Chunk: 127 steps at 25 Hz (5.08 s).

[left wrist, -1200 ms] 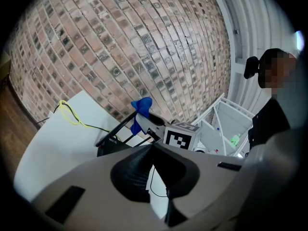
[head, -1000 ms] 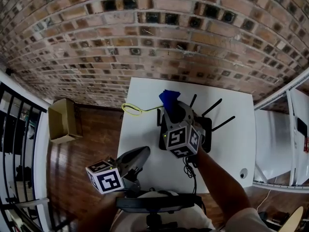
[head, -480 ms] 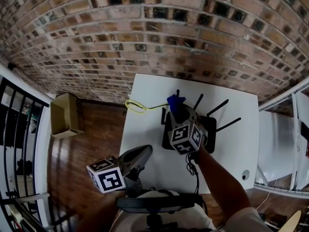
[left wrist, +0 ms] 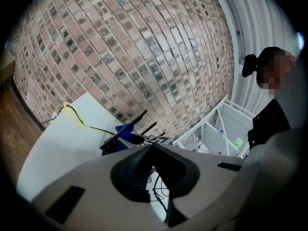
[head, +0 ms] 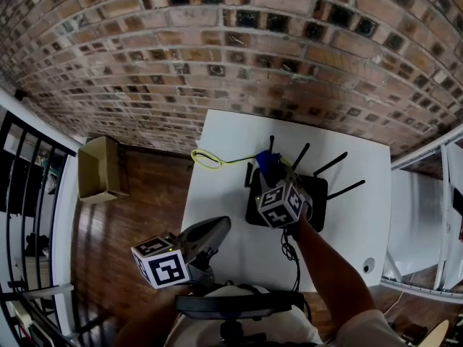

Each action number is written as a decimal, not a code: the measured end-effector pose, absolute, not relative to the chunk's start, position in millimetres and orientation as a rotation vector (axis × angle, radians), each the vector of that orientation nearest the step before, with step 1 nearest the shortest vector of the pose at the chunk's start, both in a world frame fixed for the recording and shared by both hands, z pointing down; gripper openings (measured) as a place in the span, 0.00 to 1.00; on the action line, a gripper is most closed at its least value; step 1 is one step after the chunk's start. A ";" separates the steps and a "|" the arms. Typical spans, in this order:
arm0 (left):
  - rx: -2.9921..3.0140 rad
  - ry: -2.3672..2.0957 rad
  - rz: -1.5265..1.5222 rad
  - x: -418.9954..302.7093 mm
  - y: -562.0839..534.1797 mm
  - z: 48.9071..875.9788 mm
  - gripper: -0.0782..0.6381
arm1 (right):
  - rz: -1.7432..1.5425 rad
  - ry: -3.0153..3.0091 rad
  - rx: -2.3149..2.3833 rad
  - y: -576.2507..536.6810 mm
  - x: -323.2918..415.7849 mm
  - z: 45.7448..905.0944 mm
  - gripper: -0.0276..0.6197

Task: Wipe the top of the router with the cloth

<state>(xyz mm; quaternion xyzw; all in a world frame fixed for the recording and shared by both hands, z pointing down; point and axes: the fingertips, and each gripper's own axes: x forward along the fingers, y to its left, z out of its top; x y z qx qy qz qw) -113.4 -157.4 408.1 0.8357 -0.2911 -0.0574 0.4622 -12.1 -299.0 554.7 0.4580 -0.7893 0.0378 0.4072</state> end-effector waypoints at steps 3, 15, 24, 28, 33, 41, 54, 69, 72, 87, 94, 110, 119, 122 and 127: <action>2.053 -0.720 -0.140 -113.9 -157.7 407.6 0.12 | 0.136 -1.974 1.147 -297.1 -10.4 563.2 0.27; 2.060 -0.736 -0.137 -111.9 -148.7 404.4 0.12 | 0.214 -2.026 1.134 -286.1 -5.8 556.1 0.27; 2.065 -0.743 -0.160 -97.9 -143.7 396.1 0.12 | 0.307 -2.234 1.226 -263.5 6.8 491.3 0.27; 2.072 -0.742 -0.168 -89.4 -138.1 391.4 0.12 | 0.535 -2.390 1.240 -253.0 4.3 472.0 0.27; 2.089 -0.747 -0.168 -84.5 -131.4 388.1 0.12 | 0.752 -2.521 1.216 -247.2 -5.1 449.3 0.27; 2.086 -0.771 -0.177 -85.5 -127.6 383.1 0.12 | 0.734 -2.641 1.210 -255.7 -24.9 402.5 0.27; 2.071 -0.780 -0.190 -100.3 -128.9 387.1 0.12 | 0.932 -2.532 1.148 -249.2 -50.5 463.1 0.27; 2.066 -0.743 -0.196 -114.9 -128.4 390.3 0.12 | 1.082 -2.231 1.137 -234.6 -54.9 547.7 0.28; 2.075 -0.731 -0.196 -115.5 -129.1 389.0 0.12 | 1.088 -2.193 1.131 -231.9 -56.1 557.2 0.28; 2.072 -0.714 -0.186 -128.4 -131.5 393.0 0.12 | 1.129 -2.097 1.122 -226.6 -61.0 579.2 0.28; 2.077 -0.698 -0.188 -127.4 -135.2 396.0 0.12 | 0.953 -2.075 1.124 -226.9 -48.4 570.3 0.28; 2.078 -0.648 -0.185 -99.8 -134.8 394.0 0.12 | 0.893 -1.903 1.325 -238.6 21.7 582.8 0.36; 2.066 -0.646 -0.176 -93.8 -136.5 395.3 0.12 | 0.497 -2.101 1.160 -243.8 12.6 544.4 0.64; 2.064 -0.645 -0.172 -93.4 -137.2 395.7 0.12 | 0.352 -2.131 1.071 -243.7 9.9 539.1 0.65; 2.059 -0.650 -0.176 -94.2 -137.7 395.8 0.12 | 0.328 -2.127 0.934 -242.9 12.0 566.8 0.65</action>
